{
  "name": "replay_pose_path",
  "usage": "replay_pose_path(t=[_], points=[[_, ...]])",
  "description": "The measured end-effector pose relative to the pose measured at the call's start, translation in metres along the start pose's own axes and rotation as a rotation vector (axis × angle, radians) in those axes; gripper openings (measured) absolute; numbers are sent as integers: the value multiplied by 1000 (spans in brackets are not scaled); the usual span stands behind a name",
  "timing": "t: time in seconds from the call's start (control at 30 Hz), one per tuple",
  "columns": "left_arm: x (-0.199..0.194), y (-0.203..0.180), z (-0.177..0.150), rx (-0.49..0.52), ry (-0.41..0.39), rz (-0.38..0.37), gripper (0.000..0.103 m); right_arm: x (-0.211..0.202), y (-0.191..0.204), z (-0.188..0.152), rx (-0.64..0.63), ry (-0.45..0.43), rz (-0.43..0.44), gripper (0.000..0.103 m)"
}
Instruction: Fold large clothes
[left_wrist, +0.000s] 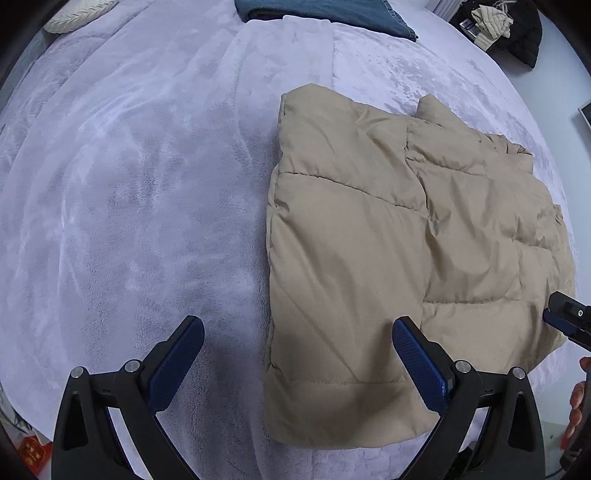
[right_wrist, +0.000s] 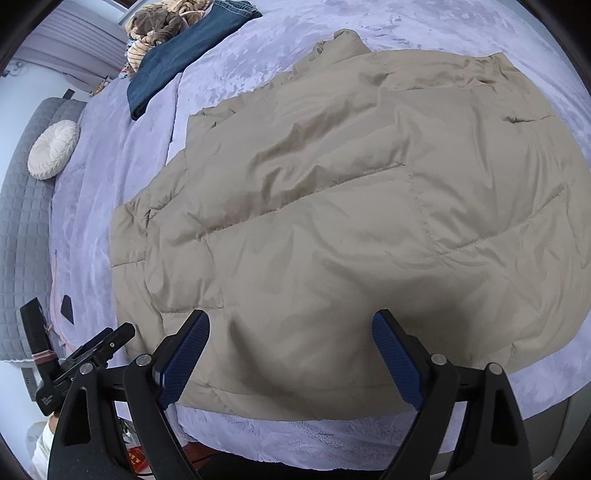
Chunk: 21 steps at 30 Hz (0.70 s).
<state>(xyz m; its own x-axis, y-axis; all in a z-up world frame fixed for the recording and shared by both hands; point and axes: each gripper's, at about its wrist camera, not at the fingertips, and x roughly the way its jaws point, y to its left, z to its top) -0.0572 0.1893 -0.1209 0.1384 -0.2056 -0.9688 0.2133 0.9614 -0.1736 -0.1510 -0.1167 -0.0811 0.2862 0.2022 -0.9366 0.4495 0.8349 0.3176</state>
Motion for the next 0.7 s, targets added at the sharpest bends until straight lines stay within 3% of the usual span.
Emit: replay_pose_path(t=[0.4,0.57,0.7], points=[[15,3,6,3,29,-79,102,16,11,9,-8,-30,27,92],[11,21,27,24,-17,-251,102,27,5,13,8,28,38,92],[40,41,41,-12,81,-479,102,32,1,16,13,46,46,92]])
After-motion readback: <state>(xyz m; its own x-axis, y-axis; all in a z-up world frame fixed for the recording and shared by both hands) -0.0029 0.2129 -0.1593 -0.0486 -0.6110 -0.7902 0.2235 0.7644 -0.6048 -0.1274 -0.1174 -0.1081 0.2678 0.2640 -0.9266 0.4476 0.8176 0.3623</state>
